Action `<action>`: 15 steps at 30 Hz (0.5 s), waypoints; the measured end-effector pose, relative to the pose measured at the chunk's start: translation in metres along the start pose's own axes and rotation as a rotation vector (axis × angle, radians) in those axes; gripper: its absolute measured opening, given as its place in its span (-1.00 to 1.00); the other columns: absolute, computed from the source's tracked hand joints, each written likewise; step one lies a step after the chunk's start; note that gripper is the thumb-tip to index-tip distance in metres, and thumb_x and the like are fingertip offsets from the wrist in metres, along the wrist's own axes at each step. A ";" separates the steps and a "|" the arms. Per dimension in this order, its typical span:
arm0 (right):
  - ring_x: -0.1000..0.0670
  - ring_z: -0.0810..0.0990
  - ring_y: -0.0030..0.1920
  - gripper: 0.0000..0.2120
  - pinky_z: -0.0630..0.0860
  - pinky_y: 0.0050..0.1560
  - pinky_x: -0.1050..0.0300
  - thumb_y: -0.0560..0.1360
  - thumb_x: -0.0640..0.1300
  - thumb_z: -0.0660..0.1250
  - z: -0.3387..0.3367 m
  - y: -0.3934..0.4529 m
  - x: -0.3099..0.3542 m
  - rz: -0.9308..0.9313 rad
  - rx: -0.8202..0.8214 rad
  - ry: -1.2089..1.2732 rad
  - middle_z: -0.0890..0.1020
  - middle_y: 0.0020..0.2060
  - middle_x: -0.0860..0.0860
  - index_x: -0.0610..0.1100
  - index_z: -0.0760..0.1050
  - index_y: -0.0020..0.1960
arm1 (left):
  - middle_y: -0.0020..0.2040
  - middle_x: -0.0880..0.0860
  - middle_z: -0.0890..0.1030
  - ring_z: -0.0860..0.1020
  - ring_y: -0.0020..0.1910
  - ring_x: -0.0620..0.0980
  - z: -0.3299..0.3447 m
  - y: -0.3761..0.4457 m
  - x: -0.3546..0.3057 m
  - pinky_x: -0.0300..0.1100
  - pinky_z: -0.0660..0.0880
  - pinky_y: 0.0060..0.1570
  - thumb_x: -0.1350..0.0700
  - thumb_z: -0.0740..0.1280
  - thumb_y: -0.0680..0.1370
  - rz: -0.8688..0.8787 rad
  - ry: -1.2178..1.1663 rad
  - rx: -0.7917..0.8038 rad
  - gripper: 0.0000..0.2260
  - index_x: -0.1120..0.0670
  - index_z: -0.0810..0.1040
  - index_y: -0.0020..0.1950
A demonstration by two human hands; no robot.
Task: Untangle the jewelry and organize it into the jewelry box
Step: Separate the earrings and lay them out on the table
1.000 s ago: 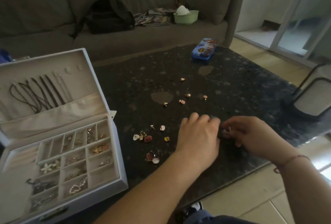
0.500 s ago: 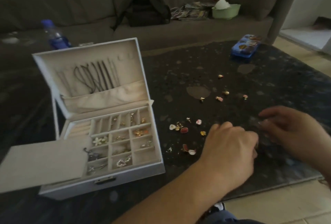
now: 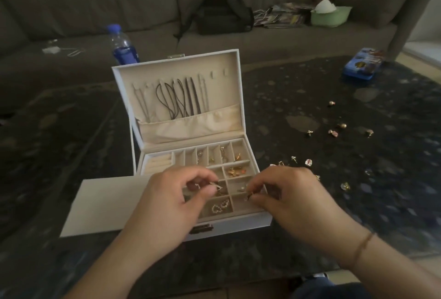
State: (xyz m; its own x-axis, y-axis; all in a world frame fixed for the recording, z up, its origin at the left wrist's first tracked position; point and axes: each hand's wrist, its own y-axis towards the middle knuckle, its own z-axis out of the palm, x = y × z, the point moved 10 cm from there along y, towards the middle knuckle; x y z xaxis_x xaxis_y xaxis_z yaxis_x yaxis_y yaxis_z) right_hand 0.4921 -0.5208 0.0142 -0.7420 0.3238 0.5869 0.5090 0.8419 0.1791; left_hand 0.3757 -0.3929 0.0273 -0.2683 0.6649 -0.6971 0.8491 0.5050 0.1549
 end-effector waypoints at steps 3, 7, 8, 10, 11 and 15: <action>0.21 0.56 -0.19 -0.92 0.53 -0.13 0.27 0.51 0.05 0.39 0.011 0.004 0.003 0.014 0.001 -0.144 0.61 -0.21 0.28 0.15 0.59 0.00 | -0.06 -0.42 0.58 0.54 0.01 -0.35 0.001 0.001 0.004 -0.46 0.42 -0.12 0.03 0.44 0.51 -0.003 -0.004 0.004 -0.83 -0.29 0.61 -0.07; 0.19 0.58 -0.14 -0.94 0.53 -0.11 0.27 0.51 0.08 0.38 0.015 0.011 0.006 0.035 0.032 -0.191 0.66 -0.17 0.24 0.16 0.59 -0.03 | -0.05 -0.41 0.57 0.52 0.02 -0.37 0.009 0.001 0.005 -0.48 0.41 -0.12 0.01 0.43 0.52 -0.014 -0.020 0.029 -0.83 -0.30 0.59 -0.07; 0.20 0.58 -0.13 -0.94 0.52 -0.11 0.29 0.51 0.08 0.37 0.016 0.013 0.005 0.037 0.058 -0.199 0.66 -0.17 0.24 0.17 0.60 -0.03 | -0.06 -0.40 0.57 0.51 0.02 -0.38 0.013 0.002 0.004 -0.49 0.41 -0.12 0.01 0.43 0.52 -0.008 -0.016 0.041 -0.83 -0.31 0.58 -0.08; 0.22 0.60 -0.13 -0.92 0.53 -0.11 0.29 0.51 0.07 0.37 0.017 0.016 0.001 0.041 0.092 -0.198 0.67 -0.17 0.24 0.17 0.60 0.00 | -0.11 -0.34 0.59 0.51 0.02 -0.38 0.021 0.003 0.001 -0.50 0.43 -0.12 0.02 0.43 0.53 0.004 -0.016 0.058 -0.82 -0.31 0.58 -0.07; 0.22 0.61 -0.13 -0.91 0.55 -0.11 0.27 0.52 0.06 0.37 0.015 0.017 -0.001 0.039 0.093 -0.176 0.68 -0.17 0.24 0.16 0.61 0.00 | -0.12 -0.32 0.60 0.52 0.02 -0.37 0.026 0.004 -0.001 -0.49 0.45 -0.11 0.03 0.42 0.53 0.011 -0.016 0.063 -0.82 -0.29 0.58 -0.06; 0.10 0.65 -0.27 -0.84 0.61 -0.20 0.11 0.47 0.08 0.36 0.004 0.016 -0.008 0.056 0.046 0.148 0.67 -0.21 0.27 0.15 0.63 0.03 | -0.11 -0.25 0.60 0.56 -0.04 -0.28 0.043 0.008 -0.008 -0.36 0.51 -0.06 0.02 0.40 0.56 0.049 -0.006 0.072 -0.90 -0.19 0.63 0.03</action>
State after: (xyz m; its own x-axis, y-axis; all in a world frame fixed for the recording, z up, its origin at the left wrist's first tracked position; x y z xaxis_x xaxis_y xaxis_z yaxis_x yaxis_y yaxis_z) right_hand 0.5046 -0.5089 0.0093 -0.6390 0.3069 0.7053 0.5248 0.8443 0.1081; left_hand 0.4046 -0.4178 0.0042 -0.2231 0.6844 -0.6942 0.8917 0.4309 0.1383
